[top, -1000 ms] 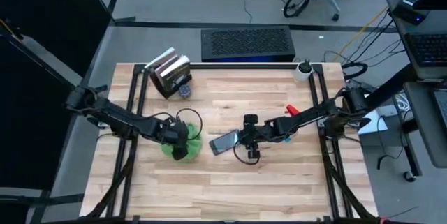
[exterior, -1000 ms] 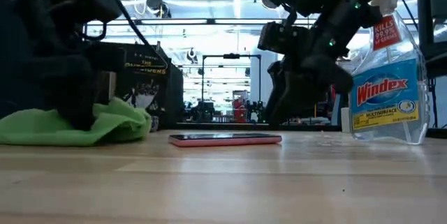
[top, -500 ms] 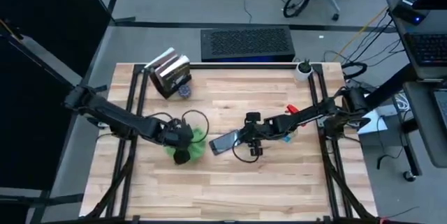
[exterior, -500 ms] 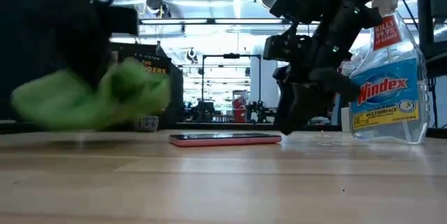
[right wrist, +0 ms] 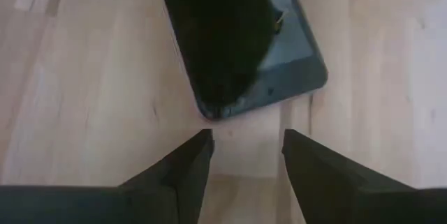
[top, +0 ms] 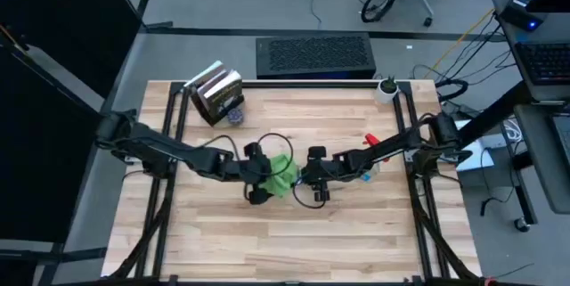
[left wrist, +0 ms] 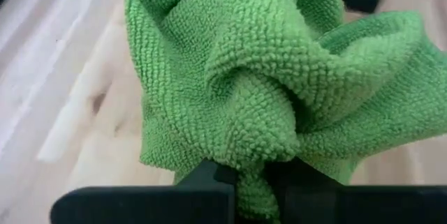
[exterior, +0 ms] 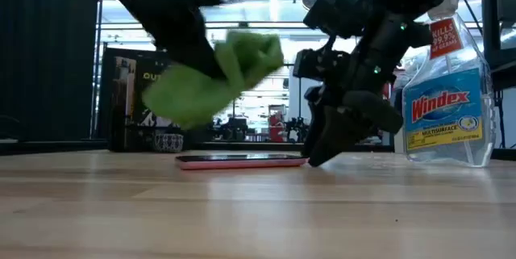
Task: Apply microfiber cloth
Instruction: Wipe the front of the pink cellphone with the green microfiber cloth
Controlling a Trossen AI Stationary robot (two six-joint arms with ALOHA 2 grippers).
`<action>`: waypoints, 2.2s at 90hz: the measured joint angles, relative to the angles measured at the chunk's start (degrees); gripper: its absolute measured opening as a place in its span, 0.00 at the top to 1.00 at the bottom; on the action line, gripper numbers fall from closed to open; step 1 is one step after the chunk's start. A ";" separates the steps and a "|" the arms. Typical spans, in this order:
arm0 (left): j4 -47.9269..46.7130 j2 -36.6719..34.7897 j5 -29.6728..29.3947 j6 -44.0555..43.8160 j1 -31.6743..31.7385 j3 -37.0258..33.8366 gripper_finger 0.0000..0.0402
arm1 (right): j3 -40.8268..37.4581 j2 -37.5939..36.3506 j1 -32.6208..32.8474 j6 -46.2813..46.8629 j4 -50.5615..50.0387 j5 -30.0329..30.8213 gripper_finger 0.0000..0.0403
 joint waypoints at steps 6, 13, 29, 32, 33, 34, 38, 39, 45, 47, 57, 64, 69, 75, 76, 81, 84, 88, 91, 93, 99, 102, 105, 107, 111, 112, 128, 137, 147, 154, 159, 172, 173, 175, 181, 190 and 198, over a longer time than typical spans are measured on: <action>0.86 3.32 0.70 0.05 0.39 -0.02 0.99 | -0.04 -0.50 0.02 1.25 -0.49 -0.02 0.59; 0.37 4.94 0.90 -0.16 0.31 -0.06 0.99 | -0.21 -1.95 0.30 1.66 -1.46 -0.15 0.59; -1.43 -0.92 -0.37 -0.34 -1.85 -0.04 0.99 | -0.19 -4.77 0.00 -0.04 4.92 -1.34 0.60; -2.12 -2.45 -1.18 -0.34 -2.07 0.07 0.99 | -0.19 -4.53 -0.51 -0.15 6.83 -3.30 0.61; -2.42 -2.92 -1.47 -0.34 -2.13 0.07 0.99 | -0.19 -4.35 -0.69 -0.14 7.48 -4.06 0.62; -2.80 -3.37 -1.83 -0.35 -2.18 0.06 0.99 | -0.19 -4.10 -0.93 -0.13 8.34 -4.77 0.63; -3.45 -4.86 -3.16 -0.36 -2.32 -0.45 0.99 | -0.14 -3.19 -1.76 0.40 11.69 -7.20 0.66; -3.44 -5.13 -3.32 -0.34 -2.35 -0.65 0.99 | -0.12 -3.01 -1.97 0.64 12.16 -7.68 0.67; -3.34 -6.13 -3.69 -0.29 -2.25 -1.77 0.99 | -0.11 -1.47 -3.33 1.94 13.90 -9.20 0.76; -2.77 -6.27 -3.68 -0.31 -2.10 -2.20 0.99 | -0.12 -1.12 -3.82 2.33 14.16 -9.54 0.79; 5.25 -5.83 -2.28 -0.34 -1.32 -5.51 0.99 | -0.15 0.37 -5.83 4.03 15.29 -11.19 0.96; 11.97 -3.95 -0.43 -0.37 -0.43 -7.89 0.99 | -0.15 1.37 -6.37 5.17 15.18 -11.85 0.98; 15.14 -2.36 0.06 -0.38 0.21 -9.17 0.99 | -0.15 2.15 -6.40 5.75 14.89 -12.04 0.98; 17.60 -0.16 0.20 -0.38 0.91 -9.46 0.99 | -0.17 2.99 -6.38 5.79 14.84 -12.04 0.98; 17.93 0.28 0.21 -0.38 1.07 -9.44 0.99 | -0.17 3.14 -6.38 5.80 14.84 -12.04 0.98; 19.64 2.83 0.42 -0.37 1.58 -9.44 0.99 | -0.09 3.68 -6.36 5.96 15.23 -12.04 0.99; 21.06 4.61 0.70 -0.36 1.87 -9.44 0.99 | -0.05 3.93 -6.36 6.14 15.32 -12.04 1.00; 22.84 6.96 1.28 -0.40 2.12 -9.44 0.99 | -0.01 4.36 -6.36 6.57 15.52 -12.04 1.00; 23.69 8.49 1.77 -0.51 2.31 -9.44 0.99 | 0.04 4.63 -6.36 6.71 15.68 -12.04 1.00; 23.93 9.32 2.01 -0.63 2.44 -9.42 0.99 | 0.07 4.81 -6.36 6.87 15.71 -12.04 0.99; 23.86 11.40 2.05 -1.96 2.70 -9.07 0.99 | 0.09 5.06 -6.36 6.87 15.73 -12.04 1.00; 23.88 12.19 2.01 -2.84 2.76 -8.91 0.99 | 0.09 5.11 -6.36 6.87 15.71 -12.03 1.00; 23.86 12.89 2.09 -3.55 2.76 -8.82 0.99 | 0.09 5.11 -6.36 6.87 15.64 -12.02 1.00; 23.84 13.35 2.37 -3.93 2.76 -8.81 0.99 | 0.09 5.11 -6.36 6.87 15.56 -12.04 1.00; 23.33 14.08 3.53 -4.77 2.77 -8.76 0.99 | 0.07 5.14 -6.36 6.87 15.39 -12.02 1.00; 23.15 14.19 3.90 -4.99 2.81 -8.72 0.99 | 0.07 5.16 -6.36 6.87 15.38 -12.02 1.00; 17.25 13.41 5.55 -7.78 1.01 -8.39 0.99 | 0.20 5.27 -6.34 6.87 14.38 -12.09 1.00; 12.91 11.72 7.28 -8.44 -0.24 -8.39 0.99 | 0.18 5.28 -6.34 7.12 14.28 -12.14 1.00; 6.67 8.19 11.42 -10.29 -1.65 -8.68 0.99 | 0.10 5.29 -6.34 7.33 14.29 -12.24 1.00; 1.74 5.21 15.97 -12.26 -2.41 -8.89 0.99 | -0.42 5.41 -6.43 7.45 13.33 -11.80 1.00; -2.75 2.81 17.94 -13.62 -3.16 -9.07 0.99 | -0.09 5.43 -6.44 7.44 12.71 -11.77 1.00; -6.98 -2.29 13.32 -14.18 -4.56 -9.28 0.99 | -0.19 5.42 -6.69 7.45 13.68 -11.90 1.00; -7.03 -2.61 12.76 -14.03 -4.56 -9.32 0.99 | -0.21 5.42 -6.69 7.43 13.79 -11.91 1.00; -6.91 -3.14 11.52 -13.88 -4.48 -9.35 0.99 | -0.20 5.40 -6.69 7.37 13.96 -11.91 1.00; -5.76 -4.09 9.18 -12.54 -3.63 -9.17 0.99 | -0.33 5.12 -6.69 7.21 14.70 -11.95 1.00; -5.97 -4.05 8.57 -12.09 -2.49 -9.14 0.99 | -0.43 4.77 -6.38 7.26 16.40 -12.02 1.00; -5.77 -4.08 7.95 -10.44 -2.19 -8.38 0.99 | -0.43 4.10 -5.73 7.57 18.70 -12.07 1.00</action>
